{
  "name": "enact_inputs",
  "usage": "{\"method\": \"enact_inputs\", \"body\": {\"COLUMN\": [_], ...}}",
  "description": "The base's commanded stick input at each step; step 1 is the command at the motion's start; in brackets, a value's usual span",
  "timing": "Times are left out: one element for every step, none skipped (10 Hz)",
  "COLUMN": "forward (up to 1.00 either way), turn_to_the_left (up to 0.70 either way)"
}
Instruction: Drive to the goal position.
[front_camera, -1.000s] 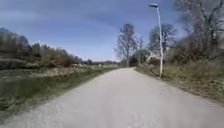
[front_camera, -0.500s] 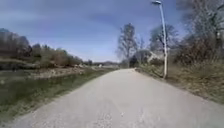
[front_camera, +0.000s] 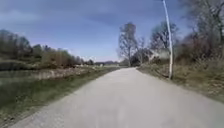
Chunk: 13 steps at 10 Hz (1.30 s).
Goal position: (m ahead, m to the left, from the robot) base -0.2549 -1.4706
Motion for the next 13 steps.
{"method": "enact_inputs", "body": {"forward": [0.85, 0.85, 0.85, 0.85, 0.85, 0.85, 0.85, 0.85, 0.85, 0.85, 0.85, 0.85, 0.85], "turn_to_the_left": [0.0, 0.0, 0.0, 0.0, 0.0, 0.0, 0.0, 0.0, 0.0, 0.0, 0.0, 0.0, 0.0]}}
